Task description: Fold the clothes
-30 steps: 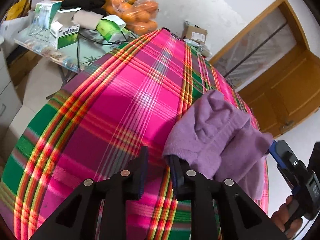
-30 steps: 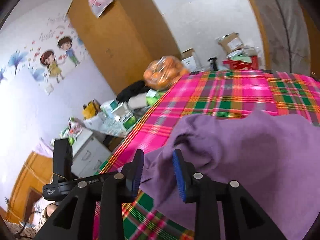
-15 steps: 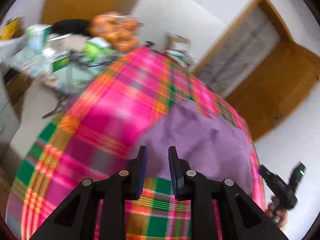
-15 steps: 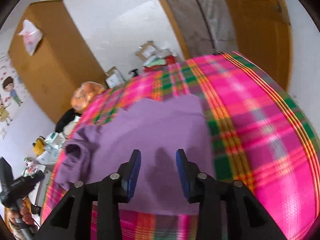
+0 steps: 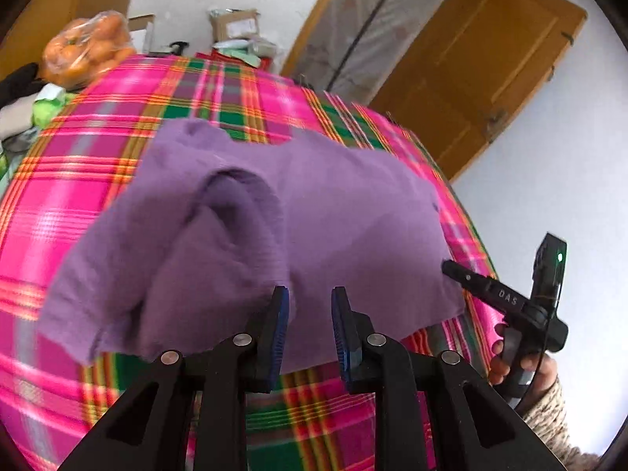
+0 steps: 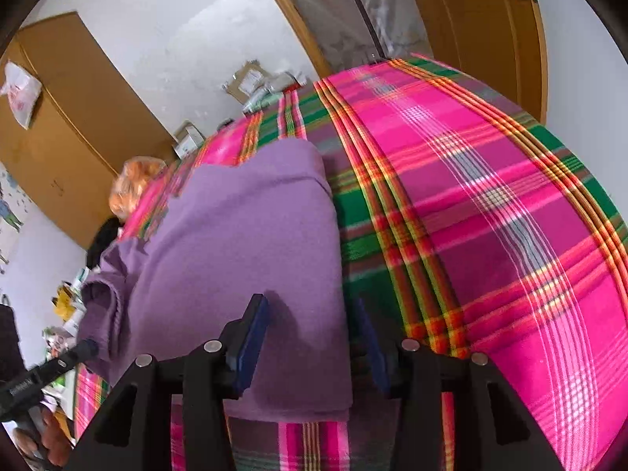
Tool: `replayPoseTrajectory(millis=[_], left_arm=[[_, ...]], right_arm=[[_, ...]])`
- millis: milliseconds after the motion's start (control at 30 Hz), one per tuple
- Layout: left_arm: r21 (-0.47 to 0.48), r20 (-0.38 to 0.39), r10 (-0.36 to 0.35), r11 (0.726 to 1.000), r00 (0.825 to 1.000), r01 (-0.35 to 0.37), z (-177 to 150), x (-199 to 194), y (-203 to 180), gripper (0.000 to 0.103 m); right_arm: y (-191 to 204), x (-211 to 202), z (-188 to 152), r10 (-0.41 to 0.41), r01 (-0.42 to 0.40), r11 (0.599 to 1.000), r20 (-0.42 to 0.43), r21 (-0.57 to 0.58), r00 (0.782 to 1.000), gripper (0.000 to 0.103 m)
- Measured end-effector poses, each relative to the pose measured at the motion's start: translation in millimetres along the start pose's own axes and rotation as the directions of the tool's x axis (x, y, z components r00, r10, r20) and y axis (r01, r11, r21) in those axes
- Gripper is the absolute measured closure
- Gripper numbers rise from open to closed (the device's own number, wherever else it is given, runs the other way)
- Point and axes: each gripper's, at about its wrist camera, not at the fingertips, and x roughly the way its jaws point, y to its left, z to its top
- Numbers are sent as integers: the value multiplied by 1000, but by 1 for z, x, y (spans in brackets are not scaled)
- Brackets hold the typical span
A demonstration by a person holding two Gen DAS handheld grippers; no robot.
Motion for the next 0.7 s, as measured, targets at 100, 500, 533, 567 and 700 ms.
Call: replayPoseTrajectory(millis=[100, 500, 533, 567, 700], left_arm=[[8, -42, 5, 1000, 999, -4, 2, 17, -3, 79], [-66, -35, 30, 997, 999, -32, 6, 17, 22, 79], [-72, -34, 27, 997, 999, -29, 4, 15, 24, 79], [-75, -33, 22, 997, 999, -25, 4, 15, 25, 79], [-92, -17, 12, 996, 1000, -14, 4, 9, 27, 79]], right_arm=[[3, 1, -1, 50, -50, 999, 0, 6, 999, 66], [56, -37, 14, 147, -128, 984, 150, -126, 978, 92], [62, -39, 16, 162, -141, 980, 158, -140, 974, 92], [71, -42, 16, 183, -158, 975, 166, -157, 969, 92], [104, -45, 19, 252, -210, 952, 177, -224, 952, 92]])
